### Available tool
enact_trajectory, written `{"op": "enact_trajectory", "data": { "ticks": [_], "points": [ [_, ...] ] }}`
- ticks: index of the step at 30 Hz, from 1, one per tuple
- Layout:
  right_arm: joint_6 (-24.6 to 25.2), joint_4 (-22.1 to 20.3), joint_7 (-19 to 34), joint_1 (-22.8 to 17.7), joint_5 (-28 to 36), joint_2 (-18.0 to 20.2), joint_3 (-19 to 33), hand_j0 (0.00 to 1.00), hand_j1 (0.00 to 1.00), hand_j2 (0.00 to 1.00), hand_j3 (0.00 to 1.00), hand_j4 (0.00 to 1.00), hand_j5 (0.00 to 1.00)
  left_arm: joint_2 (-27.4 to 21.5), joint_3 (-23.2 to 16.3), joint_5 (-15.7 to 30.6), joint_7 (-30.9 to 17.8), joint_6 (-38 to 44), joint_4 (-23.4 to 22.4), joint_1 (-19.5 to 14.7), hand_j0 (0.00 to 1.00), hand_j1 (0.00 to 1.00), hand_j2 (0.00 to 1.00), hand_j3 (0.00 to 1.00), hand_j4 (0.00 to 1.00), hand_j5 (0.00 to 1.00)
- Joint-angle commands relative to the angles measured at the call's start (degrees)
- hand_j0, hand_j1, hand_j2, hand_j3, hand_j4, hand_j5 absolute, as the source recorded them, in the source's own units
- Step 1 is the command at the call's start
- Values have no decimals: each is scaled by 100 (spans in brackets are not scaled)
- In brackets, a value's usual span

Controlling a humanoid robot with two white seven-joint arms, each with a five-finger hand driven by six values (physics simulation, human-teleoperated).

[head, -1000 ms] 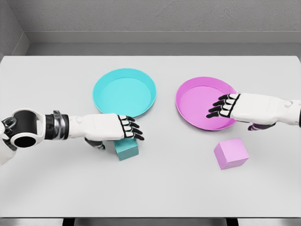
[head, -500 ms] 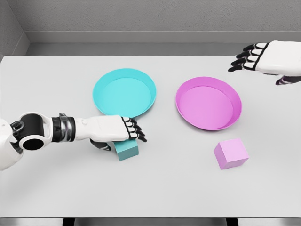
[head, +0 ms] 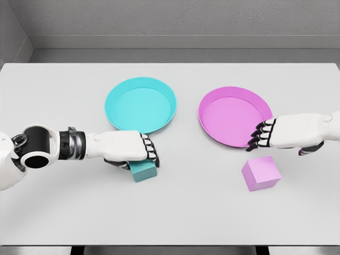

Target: Place the blocks in the corresponding plates according to their colors

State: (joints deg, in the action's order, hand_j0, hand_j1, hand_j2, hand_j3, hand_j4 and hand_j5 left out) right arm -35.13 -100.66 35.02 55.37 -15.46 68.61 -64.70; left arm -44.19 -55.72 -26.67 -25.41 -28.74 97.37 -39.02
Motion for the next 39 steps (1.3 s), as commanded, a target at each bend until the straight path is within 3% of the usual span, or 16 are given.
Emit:
{"op": "enact_trajectory", "data": {
  "ticks": [1, 6, 14, 17, 23, 26, 28, 29, 30, 32, 34, 39],
  "points": [
    [13, -15, -2, 0, 26, -182, -166, 100, 100, 100, 100, 100, 100, -11, 0, 21, -8, -26, 1, 0, 45, 45, 45, 45, 45, 45],
    [13, -23, -2, 9, 17, -243, -579, 100, 100, 100, 100, 100, 100, -11, 8, 39, -8, -263, 1, -211, 34, 34, 34, 34, 34, 34],
    [13, -23, -2, 9, 8, -287, -1001, 100, 100, 100, 100, 100, 100, -64, 184, 294, -25, -52, -227, -870, 33, 33, 33, 33, 33, 33],
    [13, -23, -2, 9, 8, -287, -1010, 99, 99, 99, 99, 99, 99, 156, 193, 285, -25, -35, -903, -1134, 33, 33, 33, 33, 33, 33],
    [13, -23, -2, 18, 17, -278, -922, 66, 66, 66, 66, 66, 66, 955, 193, 241, -25, -26, -2406, -1626, 34, 34, 34, 34, 34, 34],
    [13, -15, -2, 18, 17, -278, -922, 63, 63, 63, 63, 63, 63, 1351, 175, 223, -25, 53, -3224, -1705, 34, 34, 34, 34, 34, 34],
    [13, -15, -2, 18, 17, -287, -896, 62, 62, 62, 62, 62, 62, 1430, 175, 144, -25, 124, -3321, -1705, 36, 36, 36, 36, 36, 36],
    [13, -15, -2, 18, 26, -287, -852, 62, 62, 62, 62, 62, 62, 1439, 167, 135, -25, 124, -3330, -1705, 38, 38, 38, 38, 38, 38],
    [13, -15, -2, 18, 26, -287, -834, 62, 62, 62, 62, 62, 62, 1439, 175, 144, -25, 150, -3391, -1705, 47, 47, 47, 47, 47, 47],
    [13, -6, -2, 18, 52, -287, -817, 62, 62, 62, 62, 62, 62, 1483, 175, 162, -25, 431, -3444, -1705, 81, 81, 81, 81, 81, 81],
    [13, 29, -2, 18, 79, -287, -667, 62, 62, 62, 62, 62, 62, 1492, 175, 188, -17, 466, -3435, -1696, 99, 99, 99, 99, 99, 99],
    [13, 100, -2, 18, 368, -287, -325, 62, 62, 62, 62, 62, 62, 1509, 175, 214, -8, 457, -3435, -1696, 100, 100, 100, 100, 100, 100]
  ]
}}
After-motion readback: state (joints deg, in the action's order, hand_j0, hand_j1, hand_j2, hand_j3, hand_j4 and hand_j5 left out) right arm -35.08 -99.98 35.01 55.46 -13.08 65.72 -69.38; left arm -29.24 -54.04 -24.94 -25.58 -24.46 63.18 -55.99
